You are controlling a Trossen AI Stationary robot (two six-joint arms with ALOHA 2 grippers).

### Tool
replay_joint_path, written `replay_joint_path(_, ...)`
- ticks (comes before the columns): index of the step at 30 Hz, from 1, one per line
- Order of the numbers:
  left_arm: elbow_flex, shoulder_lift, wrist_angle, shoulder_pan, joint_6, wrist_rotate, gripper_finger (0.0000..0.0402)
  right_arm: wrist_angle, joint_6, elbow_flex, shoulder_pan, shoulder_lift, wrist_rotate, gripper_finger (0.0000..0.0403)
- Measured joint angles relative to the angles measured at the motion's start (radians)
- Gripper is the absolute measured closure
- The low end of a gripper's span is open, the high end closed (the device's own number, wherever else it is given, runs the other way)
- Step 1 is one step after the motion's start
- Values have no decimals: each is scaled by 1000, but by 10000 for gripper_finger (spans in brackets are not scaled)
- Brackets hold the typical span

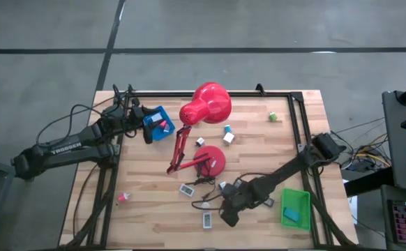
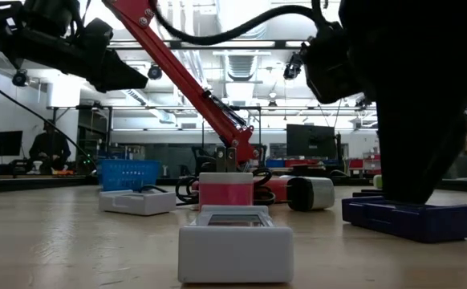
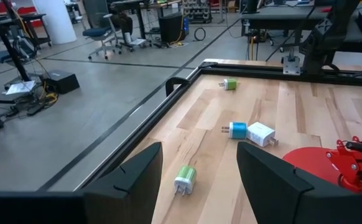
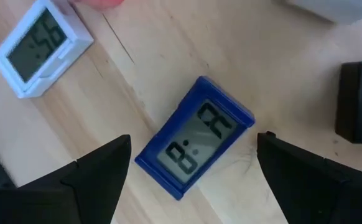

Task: Pick & Place Office items
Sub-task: Put the left blue digital clock into the green bin

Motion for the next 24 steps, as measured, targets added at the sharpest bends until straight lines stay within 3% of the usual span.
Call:
replay_joint_path(10,0,0,0,-5,-3,7,192,-210,-38,225,10,160,7,62)
replay_joint_path(16,-1,0,0,-6,-7,9,192,-279,-52,283,12,194,45,67)
replay_joint_path(20,-4,0,0,-6,-7,11,192,-286,-52,282,15,192,66,96)
replay_joint_path(24,-8,0,0,-6,-7,10,192,-290,-64,281,16,192,71,153)
